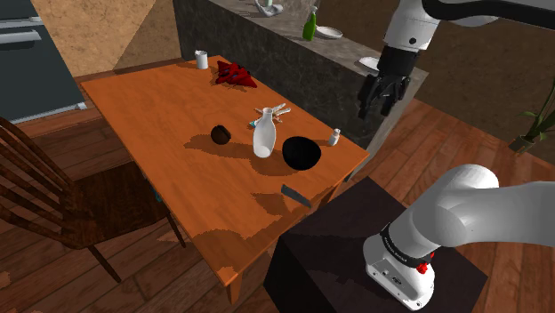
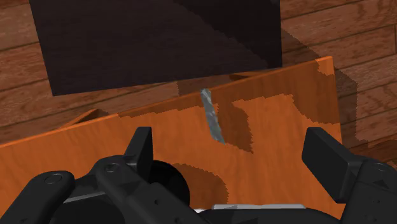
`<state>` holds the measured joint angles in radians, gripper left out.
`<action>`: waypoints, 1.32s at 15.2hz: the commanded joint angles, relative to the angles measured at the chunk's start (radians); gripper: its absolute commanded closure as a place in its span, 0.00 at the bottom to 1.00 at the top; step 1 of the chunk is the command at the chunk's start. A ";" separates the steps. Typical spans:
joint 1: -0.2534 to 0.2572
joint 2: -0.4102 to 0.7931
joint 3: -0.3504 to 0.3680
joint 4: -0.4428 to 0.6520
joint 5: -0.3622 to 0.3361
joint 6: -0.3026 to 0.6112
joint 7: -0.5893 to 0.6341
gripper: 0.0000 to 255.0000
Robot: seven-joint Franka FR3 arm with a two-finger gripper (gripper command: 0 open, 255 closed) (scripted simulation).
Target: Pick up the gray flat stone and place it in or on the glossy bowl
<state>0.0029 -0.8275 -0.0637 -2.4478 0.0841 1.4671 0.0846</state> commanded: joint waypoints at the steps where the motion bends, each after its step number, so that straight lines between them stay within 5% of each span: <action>1: 0.000 0.000 0.000 0.000 0.000 0.000 0.000 0.00; 11: 0.059 0.127 0.114 -0.236 -0.014 0.376 -0.002 0.00; 20: 0.084 0.421 0.223 -0.330 -0.068 0.768 0.042 0.00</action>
<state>0.0874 -0.4500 0.1470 -2.7775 0.0271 2.1878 0.1180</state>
